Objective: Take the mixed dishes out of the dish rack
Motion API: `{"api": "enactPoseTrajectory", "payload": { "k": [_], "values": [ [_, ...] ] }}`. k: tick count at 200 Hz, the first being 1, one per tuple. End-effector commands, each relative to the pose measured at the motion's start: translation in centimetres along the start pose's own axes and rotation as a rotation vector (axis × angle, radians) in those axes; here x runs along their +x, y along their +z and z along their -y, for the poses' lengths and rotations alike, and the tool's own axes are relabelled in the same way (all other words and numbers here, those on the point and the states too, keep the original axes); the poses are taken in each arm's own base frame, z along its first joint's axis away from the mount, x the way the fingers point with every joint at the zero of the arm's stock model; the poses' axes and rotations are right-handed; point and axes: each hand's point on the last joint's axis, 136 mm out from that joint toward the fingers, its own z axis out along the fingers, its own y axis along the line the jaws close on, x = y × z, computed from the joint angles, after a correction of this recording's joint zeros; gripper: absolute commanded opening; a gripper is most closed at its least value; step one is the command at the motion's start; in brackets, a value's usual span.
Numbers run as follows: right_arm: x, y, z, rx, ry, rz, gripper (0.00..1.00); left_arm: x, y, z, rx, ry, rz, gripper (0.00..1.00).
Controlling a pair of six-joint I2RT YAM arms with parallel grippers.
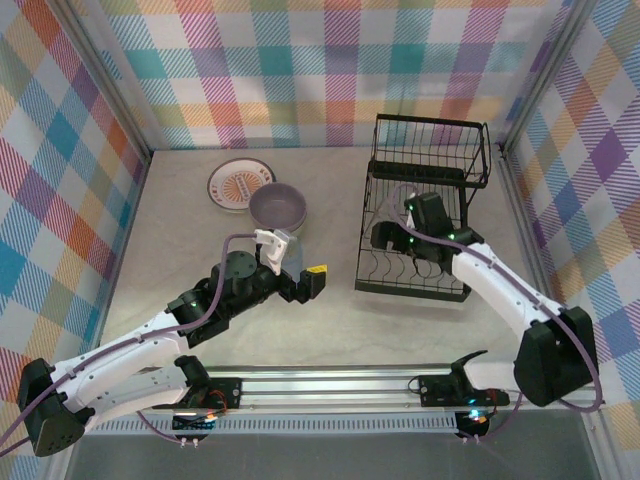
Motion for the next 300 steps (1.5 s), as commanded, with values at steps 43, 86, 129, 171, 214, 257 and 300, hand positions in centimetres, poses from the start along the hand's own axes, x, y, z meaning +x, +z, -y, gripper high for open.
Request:
{"api": "enactPoseTrajectory", "payload": {
  "k": [43,86,129,171,214,257,300],
  "values": [
    [-1.8,2.8,1.2,0.228,0.223,-0.131,0.99,-0.8,-1.0,-0.5,-0.016,-0.017,0.047,1.00],
    [-2.7,4.0,1.8,0.286,0.247,-0.114,0.99,-0.8,-1.8,-0.6,-0.015,-0.033,0.065,1.00],
    [-2.4,5.9,2.1,0.303,0.272,-0.133,0.98,-0.6,-2.0,-0.6,-0.007,-0.048,0.068,1.00],
    [-2.3,7.1,2.5,0.319,0.287,-0.125,0.94,-0.3,-2.1,-0.6,-0.005,-0.054,0.067,1.00],
    [-2.2,8.8,3.0,0.339,0.278,-0.115,0.91,-0.5,-2.2,-0.5,0.002,-0.054,0.072,1.00],
    [-2.6,9.7,2.9,0.327,0.193,-0.110,0.94,-0.4,-2.3,-0.5,0.002,-0.057,0.069,1.00],
    [-3.0,10.0,3.0,0.329,0.122,-0.104,0.91,-0.3,-2.3,-0.5,0.004,-0.061,0.069,1.00]
  ]
}}
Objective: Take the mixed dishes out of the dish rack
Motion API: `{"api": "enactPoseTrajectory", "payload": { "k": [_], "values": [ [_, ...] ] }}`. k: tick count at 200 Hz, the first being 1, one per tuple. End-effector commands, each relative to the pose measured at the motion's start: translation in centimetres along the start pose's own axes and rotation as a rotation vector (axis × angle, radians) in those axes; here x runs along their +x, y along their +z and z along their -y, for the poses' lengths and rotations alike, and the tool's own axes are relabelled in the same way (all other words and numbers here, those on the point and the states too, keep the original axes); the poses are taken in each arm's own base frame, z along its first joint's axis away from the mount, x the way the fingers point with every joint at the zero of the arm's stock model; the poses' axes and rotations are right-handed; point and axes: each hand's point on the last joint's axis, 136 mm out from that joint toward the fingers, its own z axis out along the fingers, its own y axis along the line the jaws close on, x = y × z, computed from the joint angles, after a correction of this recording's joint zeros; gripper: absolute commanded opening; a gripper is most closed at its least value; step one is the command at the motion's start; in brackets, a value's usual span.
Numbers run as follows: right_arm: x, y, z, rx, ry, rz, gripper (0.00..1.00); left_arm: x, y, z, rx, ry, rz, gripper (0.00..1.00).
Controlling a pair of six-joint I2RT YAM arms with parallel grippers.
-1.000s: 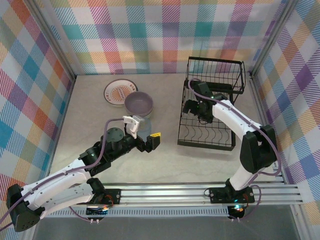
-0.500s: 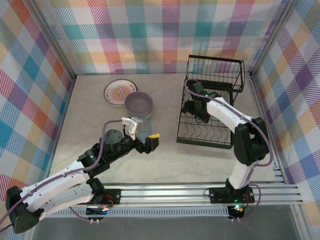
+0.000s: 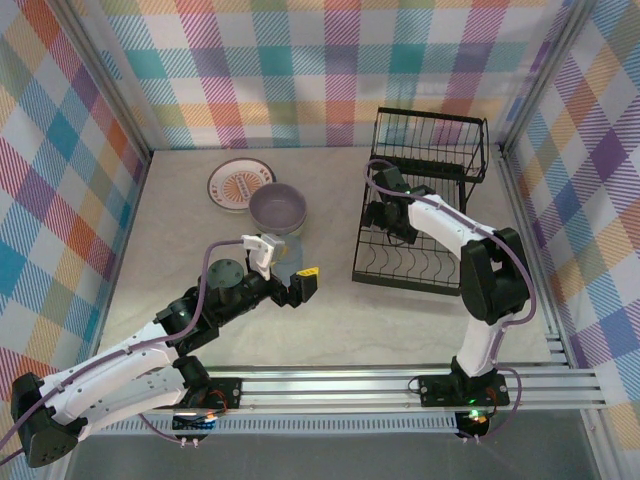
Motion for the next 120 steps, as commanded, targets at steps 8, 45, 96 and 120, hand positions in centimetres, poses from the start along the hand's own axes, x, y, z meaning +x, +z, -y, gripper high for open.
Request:
{"api": "enactPoseTrajectory", "payload": {
  "k": [8,45,96,120],
  "values": [
    [-0.8,0.7,-0.1,0.016,-0.081,0.028,0.90,-0.1,-0.3,-0.3,-0.005,-0.020,0.018,1.00],
    [-0.1,0.3,-0.1,0.003,-0.128,0.005,0.83,-0.1,-0.3,-0.4,-0.010,-0.020,0.020,1.00],
    [0.1,-2.1,0.2,-0.033,-0.153,0.040,0.75,-0.1,-0.3,-0.4,-0.008,-0.023,0.018,1.00],
    [0.3,-3.9,0.1,-0.081,-0.133,0.060,0.73,0.1,-0.1,-0.2,0.003,-0.033,0.012,1.00]
  ]
}}
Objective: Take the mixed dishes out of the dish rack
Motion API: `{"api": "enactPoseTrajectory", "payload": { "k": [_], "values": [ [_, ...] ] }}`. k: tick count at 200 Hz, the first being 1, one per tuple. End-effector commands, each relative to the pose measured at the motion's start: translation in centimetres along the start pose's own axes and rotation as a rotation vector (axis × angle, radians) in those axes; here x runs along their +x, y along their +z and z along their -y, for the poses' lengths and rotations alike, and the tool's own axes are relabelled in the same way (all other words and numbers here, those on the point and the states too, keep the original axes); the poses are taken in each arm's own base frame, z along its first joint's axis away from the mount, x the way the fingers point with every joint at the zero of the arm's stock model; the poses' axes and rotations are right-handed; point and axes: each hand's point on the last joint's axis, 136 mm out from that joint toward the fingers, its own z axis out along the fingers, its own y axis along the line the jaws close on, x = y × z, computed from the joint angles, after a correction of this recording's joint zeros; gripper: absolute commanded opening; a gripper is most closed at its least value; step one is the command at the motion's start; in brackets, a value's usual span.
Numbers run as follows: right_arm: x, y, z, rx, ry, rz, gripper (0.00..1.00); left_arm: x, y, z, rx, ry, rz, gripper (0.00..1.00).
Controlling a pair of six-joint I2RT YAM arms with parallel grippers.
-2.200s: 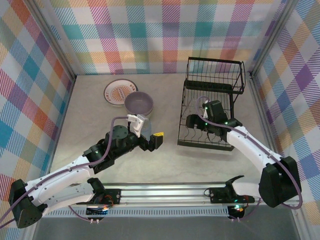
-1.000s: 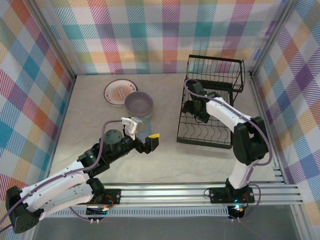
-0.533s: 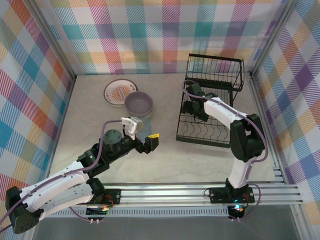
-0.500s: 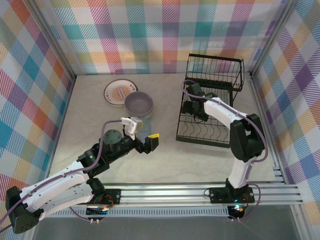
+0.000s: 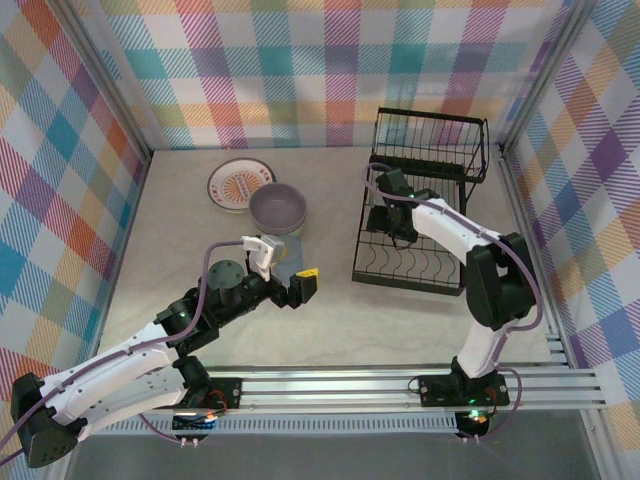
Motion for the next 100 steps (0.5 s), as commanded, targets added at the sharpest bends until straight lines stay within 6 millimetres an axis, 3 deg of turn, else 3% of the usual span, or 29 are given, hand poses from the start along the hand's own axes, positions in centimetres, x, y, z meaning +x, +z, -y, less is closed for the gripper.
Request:
{"api": "enactPoseTrajectory", "payload": {
  "k": [1,54,100],
  "values": [
    [-0.4,-2.7,-0.6,-0.066,-0.003,0.045,0.73,-0.3,-0.1,0.0,0.006,-0.019,0.018,1.00],
    [0.5,-6.1,-0.8,-0.173,0.050,0.076,0.73,0.4,0.7,0.8,0.060,-0.030,0.008,1.00],
    [1.1,-8.8,-0.8,-0.290,0.166,0.077,0.71,2.1,2.7,1.9,0.136,-0.023,0.024,0.97]
  ]
}}
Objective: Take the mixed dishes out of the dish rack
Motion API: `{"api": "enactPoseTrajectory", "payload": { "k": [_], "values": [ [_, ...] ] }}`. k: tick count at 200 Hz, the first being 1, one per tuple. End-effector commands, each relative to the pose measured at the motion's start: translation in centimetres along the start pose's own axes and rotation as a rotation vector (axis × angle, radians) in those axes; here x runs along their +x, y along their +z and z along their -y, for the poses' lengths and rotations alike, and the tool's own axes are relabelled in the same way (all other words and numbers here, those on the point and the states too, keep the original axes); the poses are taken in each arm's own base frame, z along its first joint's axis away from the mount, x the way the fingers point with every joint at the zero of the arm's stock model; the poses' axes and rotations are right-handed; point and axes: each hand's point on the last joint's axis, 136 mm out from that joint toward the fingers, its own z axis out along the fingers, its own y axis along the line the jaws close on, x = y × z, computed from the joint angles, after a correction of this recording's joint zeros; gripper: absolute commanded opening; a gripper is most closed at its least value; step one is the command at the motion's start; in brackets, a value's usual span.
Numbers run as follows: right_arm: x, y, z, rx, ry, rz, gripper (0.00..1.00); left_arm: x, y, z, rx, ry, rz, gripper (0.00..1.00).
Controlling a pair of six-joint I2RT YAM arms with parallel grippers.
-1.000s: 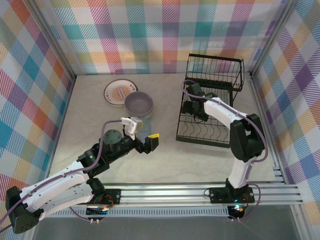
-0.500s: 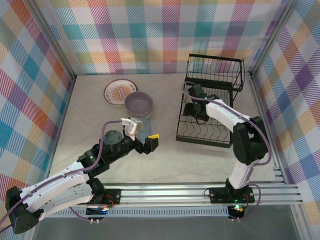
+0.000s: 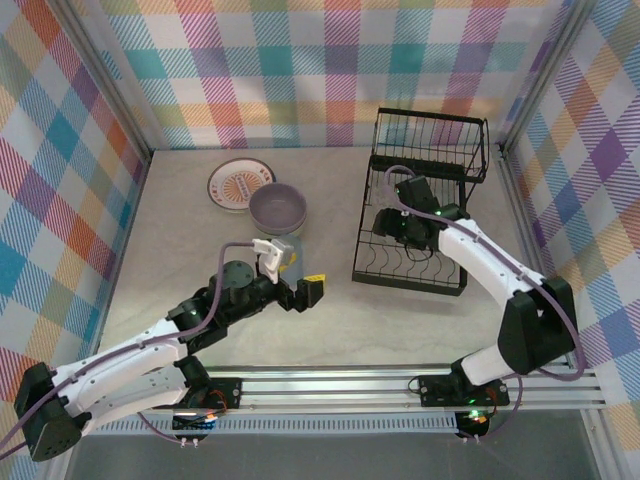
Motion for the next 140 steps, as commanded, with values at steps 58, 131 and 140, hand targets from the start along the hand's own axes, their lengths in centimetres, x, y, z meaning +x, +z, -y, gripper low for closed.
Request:
{"api": "enactPoseTrajectory", "payload": {
  "k": [58,131,140],
  "values": [
    [-0.3,-4.8,-2.1,-0.249,0.256,0.036,0.70,0.8,3.6,4.0,0.167,0.095,0.180,0.95],
    [0.3,-8.3,-2.1,-0.385,0.423,0.044,0.69,-0.6,8.5,6.3,0.141,0.136,0.351,0.92],
    [0.4,-8.7,-2.1,-0.397,0.431,0.046,0.69,-0.9,9.1,6.4,0.128,0.128,0.372,0.92]
  ]
}}
